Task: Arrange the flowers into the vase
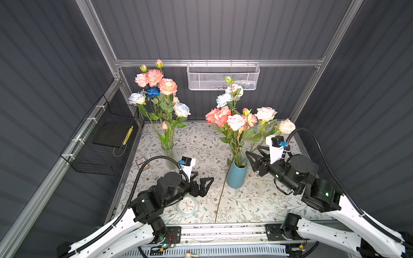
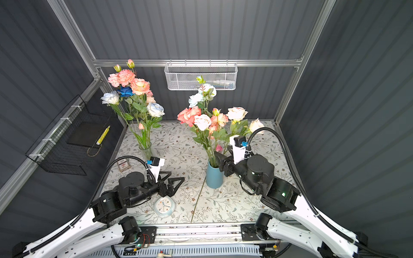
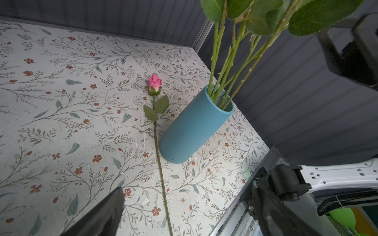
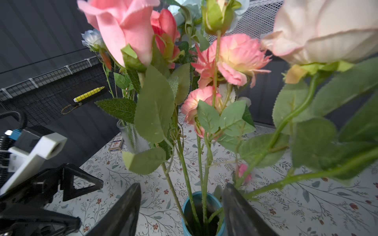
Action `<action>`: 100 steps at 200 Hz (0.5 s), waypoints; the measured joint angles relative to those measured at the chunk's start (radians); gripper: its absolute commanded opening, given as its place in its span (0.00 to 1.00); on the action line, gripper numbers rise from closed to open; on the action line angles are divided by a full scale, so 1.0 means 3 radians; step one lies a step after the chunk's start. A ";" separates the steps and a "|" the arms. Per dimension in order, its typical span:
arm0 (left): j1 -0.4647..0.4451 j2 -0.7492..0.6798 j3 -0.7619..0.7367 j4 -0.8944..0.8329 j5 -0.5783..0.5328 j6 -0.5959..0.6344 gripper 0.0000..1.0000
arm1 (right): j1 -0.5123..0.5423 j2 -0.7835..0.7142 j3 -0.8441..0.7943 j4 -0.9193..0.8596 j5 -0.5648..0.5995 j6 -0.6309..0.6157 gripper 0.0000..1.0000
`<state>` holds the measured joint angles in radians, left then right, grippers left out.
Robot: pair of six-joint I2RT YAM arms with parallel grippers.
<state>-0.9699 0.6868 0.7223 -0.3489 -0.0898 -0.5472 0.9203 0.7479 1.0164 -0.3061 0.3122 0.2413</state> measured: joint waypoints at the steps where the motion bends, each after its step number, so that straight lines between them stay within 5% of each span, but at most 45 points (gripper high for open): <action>1: 0.0000 0.0005 0.0000 0.0000 -0.0001 0.0000 1.00 | 0.0001 -0.0014 -0.0006 -0.0001 -0.0004 0.0008 0.66; 100: -0.0273 0.1559 -0.0036 0.0217 0.0036 0.0004 0.95 | 0.0001 -0.0765 -0.0336 -0.0057 -0.0018 0.0312 0.64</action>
<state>-1.0519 1.1545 0.7116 -0.2836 -0.0792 -0.5461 0.9207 0.5182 0.9157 -0.3233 0.3069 0.3347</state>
